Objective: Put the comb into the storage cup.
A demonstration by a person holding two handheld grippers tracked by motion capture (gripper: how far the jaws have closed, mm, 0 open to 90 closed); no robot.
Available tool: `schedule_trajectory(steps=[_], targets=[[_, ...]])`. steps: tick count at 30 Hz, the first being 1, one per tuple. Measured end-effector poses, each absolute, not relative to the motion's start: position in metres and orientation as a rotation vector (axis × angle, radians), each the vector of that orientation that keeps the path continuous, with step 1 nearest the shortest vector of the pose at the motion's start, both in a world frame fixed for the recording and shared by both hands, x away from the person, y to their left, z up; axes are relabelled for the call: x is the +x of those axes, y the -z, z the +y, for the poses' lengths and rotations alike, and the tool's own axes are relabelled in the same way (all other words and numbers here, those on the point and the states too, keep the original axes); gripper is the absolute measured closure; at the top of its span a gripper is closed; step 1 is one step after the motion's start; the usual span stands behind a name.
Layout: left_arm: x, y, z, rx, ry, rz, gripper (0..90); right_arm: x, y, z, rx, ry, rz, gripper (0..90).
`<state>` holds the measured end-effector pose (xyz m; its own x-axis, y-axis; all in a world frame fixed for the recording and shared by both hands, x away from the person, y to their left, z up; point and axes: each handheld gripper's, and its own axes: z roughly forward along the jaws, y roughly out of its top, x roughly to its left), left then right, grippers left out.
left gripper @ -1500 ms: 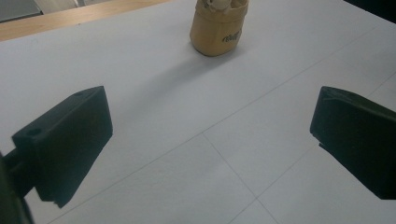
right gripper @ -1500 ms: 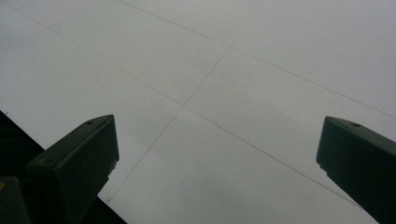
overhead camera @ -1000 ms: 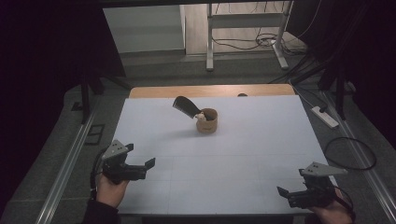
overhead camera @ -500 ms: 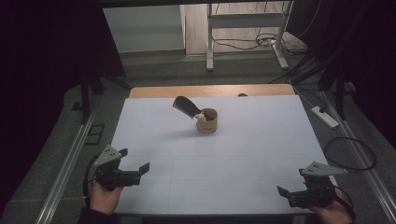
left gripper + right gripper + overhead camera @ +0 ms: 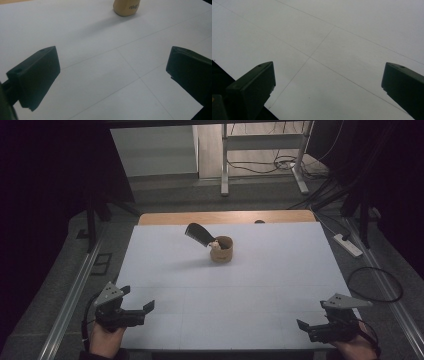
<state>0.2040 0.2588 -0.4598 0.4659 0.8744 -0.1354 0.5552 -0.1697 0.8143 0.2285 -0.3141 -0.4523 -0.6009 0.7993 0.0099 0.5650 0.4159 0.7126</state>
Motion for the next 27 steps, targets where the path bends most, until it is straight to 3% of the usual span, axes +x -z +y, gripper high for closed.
schedule_trajectory(steps=[27], targets=[[0.178,0.469,0.260,1.943,-0.521,1.252,0.0,0.229,0.452,-0.315,1.201,-0.988,2.326,0.0]])
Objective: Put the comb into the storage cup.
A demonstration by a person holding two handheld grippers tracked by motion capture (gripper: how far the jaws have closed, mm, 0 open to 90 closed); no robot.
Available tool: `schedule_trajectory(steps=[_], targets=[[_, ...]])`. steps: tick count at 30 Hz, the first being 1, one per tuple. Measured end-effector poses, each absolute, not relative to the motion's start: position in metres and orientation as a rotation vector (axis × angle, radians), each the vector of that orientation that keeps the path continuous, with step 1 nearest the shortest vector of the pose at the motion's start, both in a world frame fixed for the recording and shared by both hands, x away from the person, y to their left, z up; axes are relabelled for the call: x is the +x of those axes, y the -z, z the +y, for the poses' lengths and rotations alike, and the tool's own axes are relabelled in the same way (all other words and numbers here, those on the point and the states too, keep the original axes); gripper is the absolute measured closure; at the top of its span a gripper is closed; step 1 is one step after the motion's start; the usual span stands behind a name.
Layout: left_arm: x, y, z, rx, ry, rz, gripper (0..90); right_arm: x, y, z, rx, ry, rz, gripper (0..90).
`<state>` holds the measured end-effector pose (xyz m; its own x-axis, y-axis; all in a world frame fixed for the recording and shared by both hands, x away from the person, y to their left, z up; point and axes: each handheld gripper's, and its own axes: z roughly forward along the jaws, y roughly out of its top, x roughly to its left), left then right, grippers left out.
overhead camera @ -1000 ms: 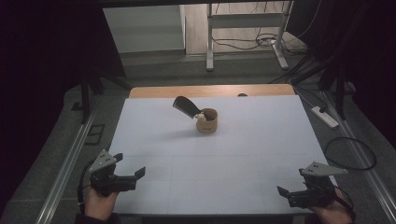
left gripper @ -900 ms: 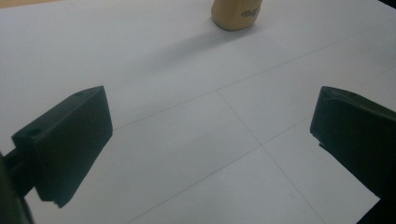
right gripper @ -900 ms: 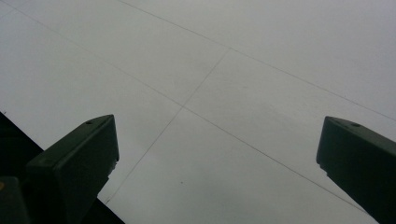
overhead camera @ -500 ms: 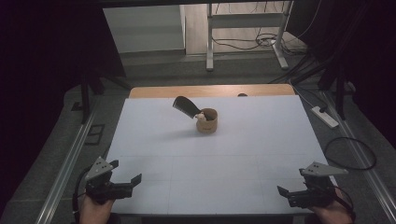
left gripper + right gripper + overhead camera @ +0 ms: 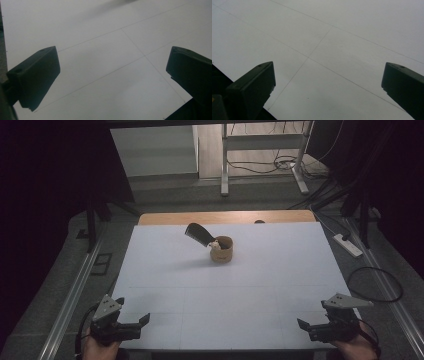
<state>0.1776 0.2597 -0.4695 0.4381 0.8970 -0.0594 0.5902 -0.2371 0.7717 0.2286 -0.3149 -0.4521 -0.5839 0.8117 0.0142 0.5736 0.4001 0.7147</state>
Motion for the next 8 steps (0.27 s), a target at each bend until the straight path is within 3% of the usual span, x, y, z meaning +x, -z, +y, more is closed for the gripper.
schedule_trajectory(steps=[8], targets=[[0.1800,0.4703,0.2562,1.969,-0.525,1.264,0.0,0.2288,0.4525,-0.3148,1.193,-0.983,2.332,0.0]])
